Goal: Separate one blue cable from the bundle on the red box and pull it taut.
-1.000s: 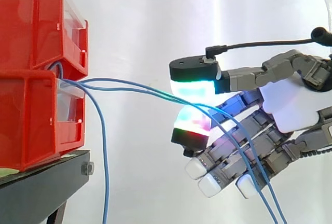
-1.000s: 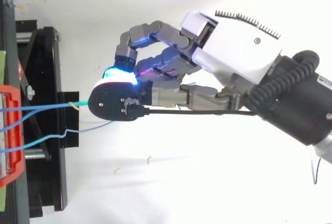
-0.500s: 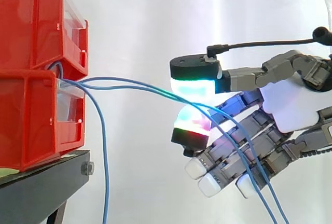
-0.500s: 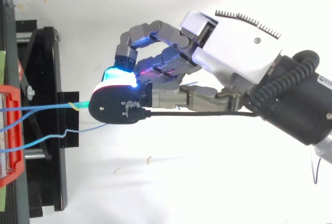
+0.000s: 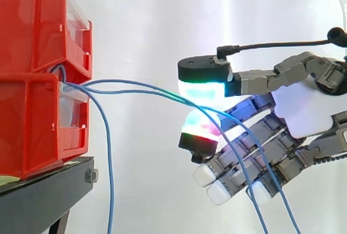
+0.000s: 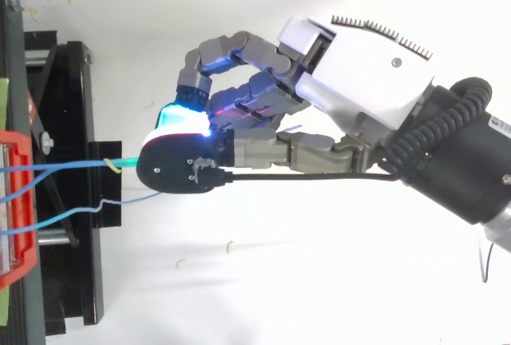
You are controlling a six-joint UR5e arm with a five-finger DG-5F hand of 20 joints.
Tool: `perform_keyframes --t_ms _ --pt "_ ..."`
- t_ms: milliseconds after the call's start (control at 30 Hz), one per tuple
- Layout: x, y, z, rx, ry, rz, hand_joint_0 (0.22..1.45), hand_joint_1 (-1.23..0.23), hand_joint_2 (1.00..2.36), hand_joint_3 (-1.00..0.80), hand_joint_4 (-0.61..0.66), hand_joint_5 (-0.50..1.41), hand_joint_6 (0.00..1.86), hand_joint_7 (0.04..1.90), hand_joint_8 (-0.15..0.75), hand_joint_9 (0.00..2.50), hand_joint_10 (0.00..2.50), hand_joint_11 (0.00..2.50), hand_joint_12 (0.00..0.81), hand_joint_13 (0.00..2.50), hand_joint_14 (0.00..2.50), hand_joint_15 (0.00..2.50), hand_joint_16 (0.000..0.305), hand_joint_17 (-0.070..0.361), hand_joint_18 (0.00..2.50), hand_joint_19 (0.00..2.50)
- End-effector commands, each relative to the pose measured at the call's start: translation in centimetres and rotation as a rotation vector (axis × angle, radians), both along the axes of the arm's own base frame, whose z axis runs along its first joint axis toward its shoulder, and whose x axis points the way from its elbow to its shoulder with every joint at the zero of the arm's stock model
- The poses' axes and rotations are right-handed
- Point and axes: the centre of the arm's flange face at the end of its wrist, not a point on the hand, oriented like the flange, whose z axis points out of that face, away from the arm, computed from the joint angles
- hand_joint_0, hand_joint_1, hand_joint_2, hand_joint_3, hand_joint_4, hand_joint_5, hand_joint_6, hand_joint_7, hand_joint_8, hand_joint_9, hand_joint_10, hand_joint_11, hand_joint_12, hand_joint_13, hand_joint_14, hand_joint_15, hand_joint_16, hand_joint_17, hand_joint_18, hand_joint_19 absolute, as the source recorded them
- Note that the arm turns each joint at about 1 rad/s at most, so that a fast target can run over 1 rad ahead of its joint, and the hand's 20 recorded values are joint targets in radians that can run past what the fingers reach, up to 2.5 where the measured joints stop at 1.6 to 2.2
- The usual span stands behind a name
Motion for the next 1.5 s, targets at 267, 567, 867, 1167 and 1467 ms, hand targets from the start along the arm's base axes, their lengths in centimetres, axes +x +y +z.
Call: perform_keyframes --t_ms 267,567,867,1167,1467 --pt "-0.01 0.00 0.02 0.000 0.001 0.000 0.45 -0.66 1.00 -0.50 0.24 -0.13 0.79 0.97 0.397 1.04 0.01 0.53 0.406 0.88 0.01 0.38 0.051 0.116 1.00 0.49" --pt "-0.03 -0.01 0.31 0.001 -0.004 0.000 0.43 -0.67 1.00 -0.50 0.24 -0.13 0.78 0.96 0.407 1.04 0.01 0.52 0.416 0.89 0.01 0.38 0.053 0.120 1.02 0.49" --pt "-0.03 -0.01 0.31 0.001 -0.004 0.000 0.54 -0.80 1.00 -0.44 0.21 -0.13 0.77 1.02 0.365 1.01 0.01 0.54 0.376 0.84 0.01 0.39 0.045 0.101 0.94 0.53" --pt "-0.10 -0.03 0.29 -0.001 0.002 0.000 0.58 -0.81 1.01 -0.30 0.18 -0.14 0.78 1.04 0.354 0.99 0.01 0.54 0.364 0.84 0.01 0.39 0.043 0.097 0.92 0.54" --pt "-0.10 -0.03 0.29 -0.001 0.002 0.000 0.49 -0.66 1.00 -0.50 0.21 -0.13 0.80 0.98 0.380 1.03 0.01 0.52 0.387 0.86 0.01 0.39 0.048 0.108 0.97 0.52"
